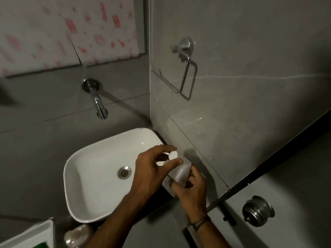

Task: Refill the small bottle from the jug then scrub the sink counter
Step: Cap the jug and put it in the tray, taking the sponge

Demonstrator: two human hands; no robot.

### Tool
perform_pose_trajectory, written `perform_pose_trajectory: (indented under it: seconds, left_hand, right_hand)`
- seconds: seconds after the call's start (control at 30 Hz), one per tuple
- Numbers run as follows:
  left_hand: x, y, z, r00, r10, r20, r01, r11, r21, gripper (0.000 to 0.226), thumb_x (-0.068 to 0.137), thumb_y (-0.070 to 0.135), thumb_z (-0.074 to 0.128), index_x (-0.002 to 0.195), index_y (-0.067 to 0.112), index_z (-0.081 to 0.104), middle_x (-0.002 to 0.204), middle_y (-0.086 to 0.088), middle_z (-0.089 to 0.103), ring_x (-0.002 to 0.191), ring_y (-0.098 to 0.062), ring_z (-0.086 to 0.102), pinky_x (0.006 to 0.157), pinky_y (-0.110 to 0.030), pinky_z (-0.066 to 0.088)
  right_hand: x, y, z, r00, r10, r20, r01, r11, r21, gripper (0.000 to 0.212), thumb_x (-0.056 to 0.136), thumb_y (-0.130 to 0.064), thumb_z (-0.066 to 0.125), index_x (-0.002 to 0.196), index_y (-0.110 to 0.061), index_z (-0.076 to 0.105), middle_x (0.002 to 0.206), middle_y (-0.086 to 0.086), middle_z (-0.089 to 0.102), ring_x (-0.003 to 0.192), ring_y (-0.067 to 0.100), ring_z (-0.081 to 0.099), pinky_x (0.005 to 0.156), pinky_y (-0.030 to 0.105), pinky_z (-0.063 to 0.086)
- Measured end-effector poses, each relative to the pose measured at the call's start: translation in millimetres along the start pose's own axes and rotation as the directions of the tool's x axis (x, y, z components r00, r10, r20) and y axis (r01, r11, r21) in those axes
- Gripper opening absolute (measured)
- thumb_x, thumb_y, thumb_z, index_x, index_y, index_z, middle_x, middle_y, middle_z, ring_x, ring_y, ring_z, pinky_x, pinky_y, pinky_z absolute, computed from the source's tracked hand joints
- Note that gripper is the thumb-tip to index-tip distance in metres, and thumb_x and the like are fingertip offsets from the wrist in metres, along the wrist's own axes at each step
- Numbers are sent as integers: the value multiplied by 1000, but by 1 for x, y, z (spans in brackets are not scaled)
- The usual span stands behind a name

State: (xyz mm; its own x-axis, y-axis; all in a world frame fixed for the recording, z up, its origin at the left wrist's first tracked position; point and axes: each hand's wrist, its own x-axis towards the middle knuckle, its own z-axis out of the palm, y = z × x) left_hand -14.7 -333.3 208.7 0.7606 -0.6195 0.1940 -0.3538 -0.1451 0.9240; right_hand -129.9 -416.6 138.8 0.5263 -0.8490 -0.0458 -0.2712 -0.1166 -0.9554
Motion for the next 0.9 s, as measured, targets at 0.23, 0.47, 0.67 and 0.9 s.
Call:
perform_pose_trajectory:
  seconds: [0.23,0.47,0.67,0.9]
  left_hand:
    - [11,37,-47,981,157,113,-183,941,285,31,79,47,88,106,33,83,100,16,81,80,-1,74,78,-31,64]
    - [6,43,-75,959,165,229,-213,956,203,24,87,24,76,108,34,83,120,19,73,112,-3,69,95,-35,59]
    - [-5,45,-78,967,183,178,-171,982,-78,22,85,2,68,99,17,77,115,3,74,116,-19,68,103,-46,56]
    - [-21,44,-77,989,134,-67,-138,989,-52,23,77,24,91,99,29,85,104,21,61,111,-13,59,95,-27,50]
  right_hand:
    - [-11,-25,12,999,-40,26,40,999,16,80,62,-34,95,133,-30,59,127,-7,66,117,14,63,91,39,62]
    - [-18,-45,21,991,-112,79,107,993,57,75,63,-23,95,130,-33,61,123,-11,69,113,13,66,87,32,62]
    - [-27,-58,29,981,-146,130,130,984,121,71,60,-19,96,121,-37,64,117,-15,71,102,2,70,71,16,60]
    - [-34,-68,35,979,-139,148,113,979,170,78,42,-52,86,116,-38,63,113,-10,73,97,13,74,67,17,60]
